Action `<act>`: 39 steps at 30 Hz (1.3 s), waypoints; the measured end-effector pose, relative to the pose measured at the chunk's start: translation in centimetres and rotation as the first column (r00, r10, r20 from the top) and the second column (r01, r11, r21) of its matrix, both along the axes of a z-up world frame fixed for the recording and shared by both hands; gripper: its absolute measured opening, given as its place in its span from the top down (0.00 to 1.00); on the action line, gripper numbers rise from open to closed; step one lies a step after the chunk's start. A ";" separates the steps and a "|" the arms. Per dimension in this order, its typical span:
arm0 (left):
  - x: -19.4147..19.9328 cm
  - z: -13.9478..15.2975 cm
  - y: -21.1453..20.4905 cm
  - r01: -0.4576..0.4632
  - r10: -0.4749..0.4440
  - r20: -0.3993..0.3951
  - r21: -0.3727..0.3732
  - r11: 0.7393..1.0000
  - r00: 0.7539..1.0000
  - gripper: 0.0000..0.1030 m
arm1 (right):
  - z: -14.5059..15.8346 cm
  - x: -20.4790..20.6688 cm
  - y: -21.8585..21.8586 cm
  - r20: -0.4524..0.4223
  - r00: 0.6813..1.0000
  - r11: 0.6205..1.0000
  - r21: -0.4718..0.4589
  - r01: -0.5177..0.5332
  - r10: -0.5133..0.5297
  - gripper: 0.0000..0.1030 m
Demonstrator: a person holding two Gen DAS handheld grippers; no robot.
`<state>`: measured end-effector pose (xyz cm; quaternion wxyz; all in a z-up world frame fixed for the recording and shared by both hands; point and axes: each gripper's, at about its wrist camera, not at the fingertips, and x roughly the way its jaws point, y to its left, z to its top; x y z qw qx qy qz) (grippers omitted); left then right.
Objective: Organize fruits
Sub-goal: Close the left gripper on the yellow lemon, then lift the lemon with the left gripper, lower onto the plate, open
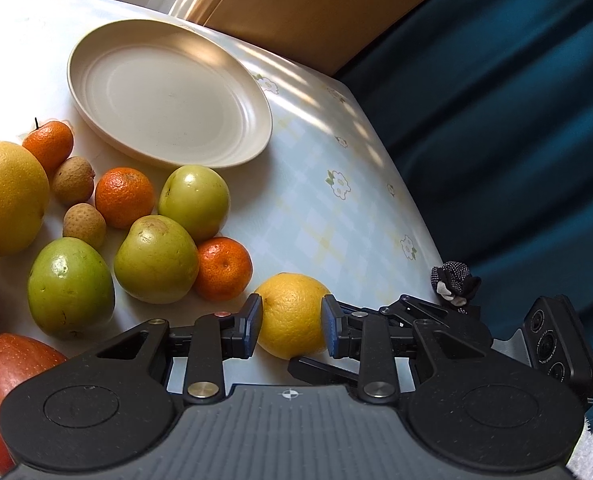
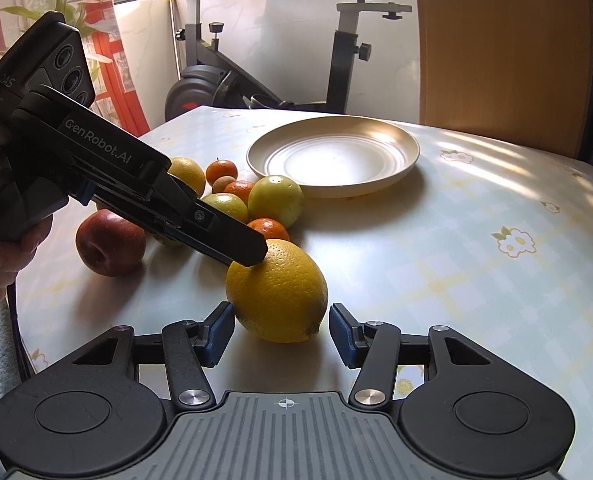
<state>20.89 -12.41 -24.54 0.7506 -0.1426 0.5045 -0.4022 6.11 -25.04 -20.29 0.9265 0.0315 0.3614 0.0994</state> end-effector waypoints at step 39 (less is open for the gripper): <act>-0.3 2.1 0.0 -0.033 0.035 0.023 -0.059 0.998 0.999 0.52 | 2.7 0.5 0.1 0.050 0.999 1.000 0.017 -0.016 0.015 0.52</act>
